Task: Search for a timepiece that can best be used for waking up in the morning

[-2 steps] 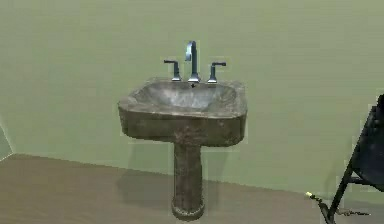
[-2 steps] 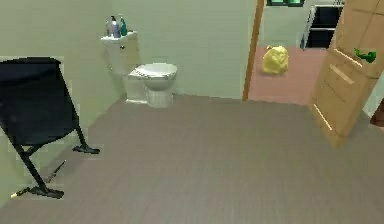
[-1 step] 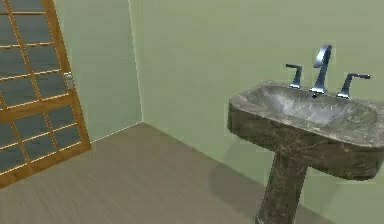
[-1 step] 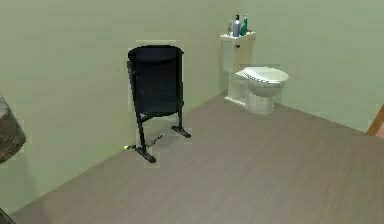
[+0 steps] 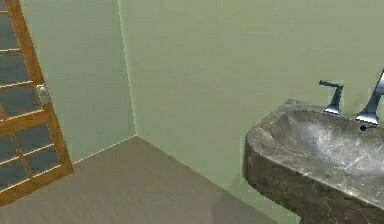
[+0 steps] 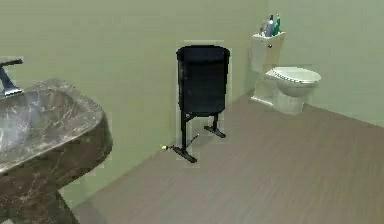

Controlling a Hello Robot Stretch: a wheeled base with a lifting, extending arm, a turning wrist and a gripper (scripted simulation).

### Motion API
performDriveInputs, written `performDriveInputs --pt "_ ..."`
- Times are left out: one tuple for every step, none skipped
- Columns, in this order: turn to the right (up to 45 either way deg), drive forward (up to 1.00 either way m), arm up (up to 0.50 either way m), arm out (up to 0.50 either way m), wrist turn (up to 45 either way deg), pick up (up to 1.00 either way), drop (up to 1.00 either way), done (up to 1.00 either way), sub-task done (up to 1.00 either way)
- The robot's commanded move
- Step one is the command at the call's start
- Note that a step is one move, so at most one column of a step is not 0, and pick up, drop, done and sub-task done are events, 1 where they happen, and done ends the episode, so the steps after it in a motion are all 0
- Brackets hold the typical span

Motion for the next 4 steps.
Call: performDriveInputs --pt "-45.0 0.0 0.0 0.0 0.0 0.0 0.0 0.0 0.0" --pt "-18.0 0.0 0.0 0.0 0.0 0.0 0.0 0.0 0.0" --pt "0.0 0.3 0.0 0.0 0.0 0.0 0.0 0.0 0.0" --pt "12.0 0.0 0.0 0.0 0.0 0.0 0.0 0.0 0.0"
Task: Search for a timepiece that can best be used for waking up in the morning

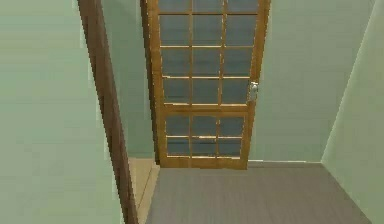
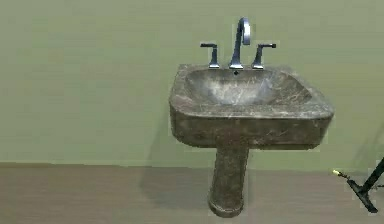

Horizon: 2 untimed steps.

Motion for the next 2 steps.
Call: performDriveInputs --pt "0.0 1.0 0.0 0.0 0.0 0.0 0.0 0.0 0.0" --pt "-45.0 0.0 0.0 0.0 0.0 0.0 0.0 0.0 0.0"
